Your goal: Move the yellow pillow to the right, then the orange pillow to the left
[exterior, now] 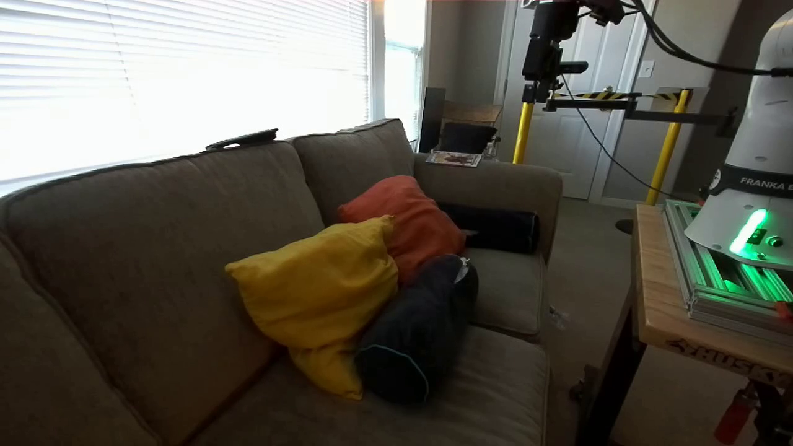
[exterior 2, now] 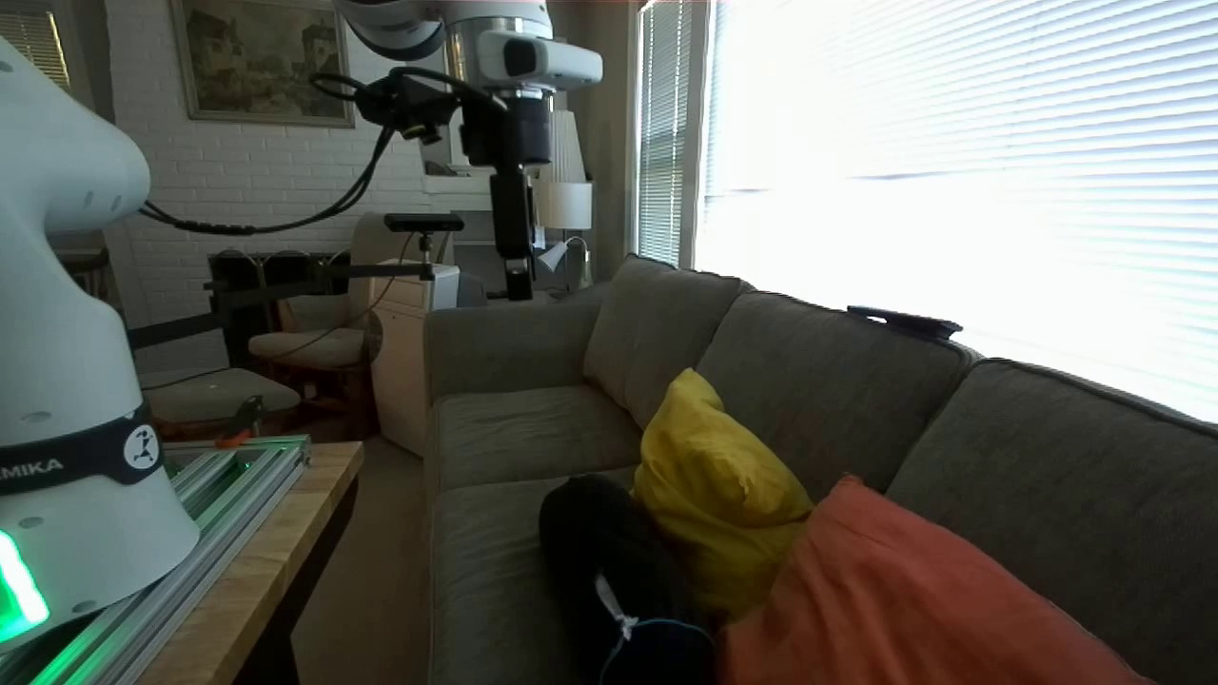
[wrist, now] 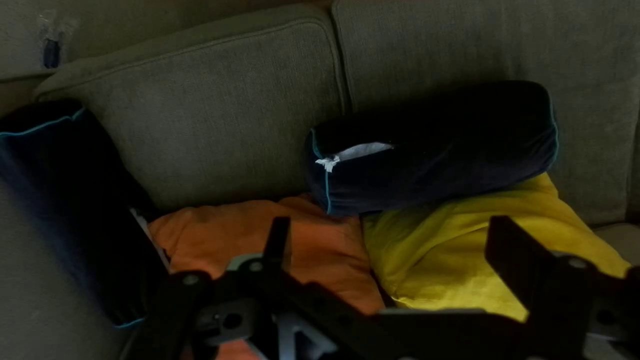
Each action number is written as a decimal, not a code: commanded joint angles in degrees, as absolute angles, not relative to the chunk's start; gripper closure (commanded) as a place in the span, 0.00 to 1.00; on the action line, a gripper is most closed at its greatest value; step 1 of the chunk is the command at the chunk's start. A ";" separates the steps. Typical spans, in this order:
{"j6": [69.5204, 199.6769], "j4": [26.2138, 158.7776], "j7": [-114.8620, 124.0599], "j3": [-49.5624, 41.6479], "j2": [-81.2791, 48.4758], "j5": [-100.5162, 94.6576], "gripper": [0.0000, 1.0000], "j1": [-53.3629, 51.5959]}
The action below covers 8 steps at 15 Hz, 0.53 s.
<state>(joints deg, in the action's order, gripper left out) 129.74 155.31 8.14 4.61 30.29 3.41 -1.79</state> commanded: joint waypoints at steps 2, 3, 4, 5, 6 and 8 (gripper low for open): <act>135.98 153.08 3.49 3.05 26.00 3.79 0.00 -2.77; 138.64 152.76 1.66 2.58 24.81 4.02 0.00 -3.20; 141.98 152.11 -0.87 1.74 22.51 4.70 0.00 -3.94; 144.33 151.55 -2.81 1.05 20.81 5.13 0.00 -4.58; 147.33 150.84 -4.75 0.59 18.44 4.78 0.00 -4.98; 151.80 149.04 -6.89 0.05 13.39 4.26 0.00 -5.29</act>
